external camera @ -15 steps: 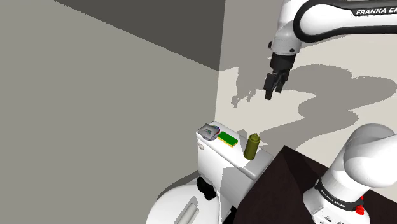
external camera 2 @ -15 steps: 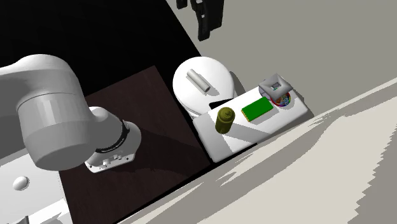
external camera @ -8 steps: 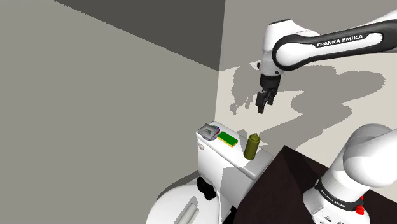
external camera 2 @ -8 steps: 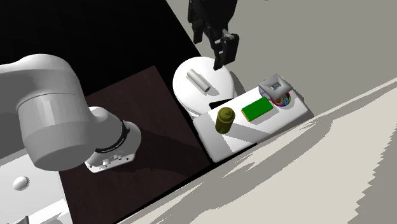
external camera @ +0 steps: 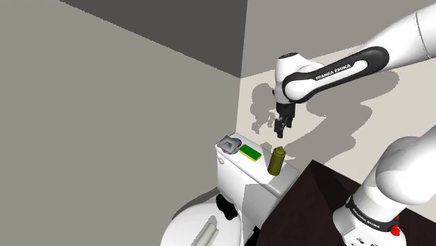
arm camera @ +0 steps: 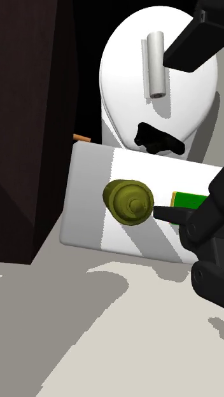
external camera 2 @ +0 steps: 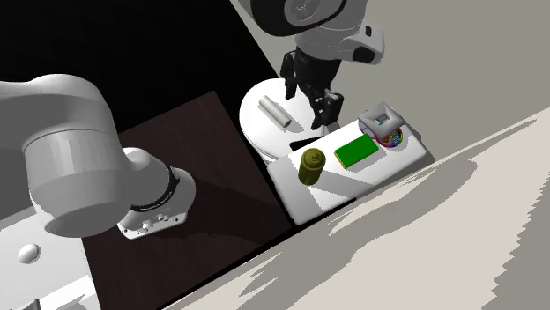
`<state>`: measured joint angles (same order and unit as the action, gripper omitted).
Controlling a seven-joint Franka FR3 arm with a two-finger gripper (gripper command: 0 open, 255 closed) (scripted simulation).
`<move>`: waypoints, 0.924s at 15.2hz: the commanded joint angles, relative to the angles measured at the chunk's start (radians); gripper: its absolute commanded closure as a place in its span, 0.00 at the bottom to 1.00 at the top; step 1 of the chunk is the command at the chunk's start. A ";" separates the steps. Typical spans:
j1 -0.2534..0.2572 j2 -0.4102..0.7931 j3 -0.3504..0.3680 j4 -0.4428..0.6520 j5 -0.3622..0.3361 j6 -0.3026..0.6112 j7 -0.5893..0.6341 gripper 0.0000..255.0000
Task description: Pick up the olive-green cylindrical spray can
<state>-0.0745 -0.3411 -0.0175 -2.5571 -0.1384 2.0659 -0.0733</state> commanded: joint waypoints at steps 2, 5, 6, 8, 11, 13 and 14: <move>-0.019 0.105 -0.012 -0.007 -0.045 0.093 -0.010 0.00; -0.036 0.216 -0.021 0.003 -0.092 0.175 -0.006 0.00; -0.042 0.255 -0.024 0.009 -0.109 0.201 -0.004 0.00; -0.052 0.334 -0.032 0.025 -0.145 0.250 0.003 0.00; -0.064 0.454 -0.047 0.060 -0.201 0.316 0.018 0.00; -0.064 0.468 -0.048 0.060 -0.205 0.330 0.023 0.00; -0.064 0.482 -0.049 0.060 -0.209 0.343 0.028 0.00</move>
<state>-0.1364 0.1234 -0.0640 -2.4982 -0.3402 2.3928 -0.0486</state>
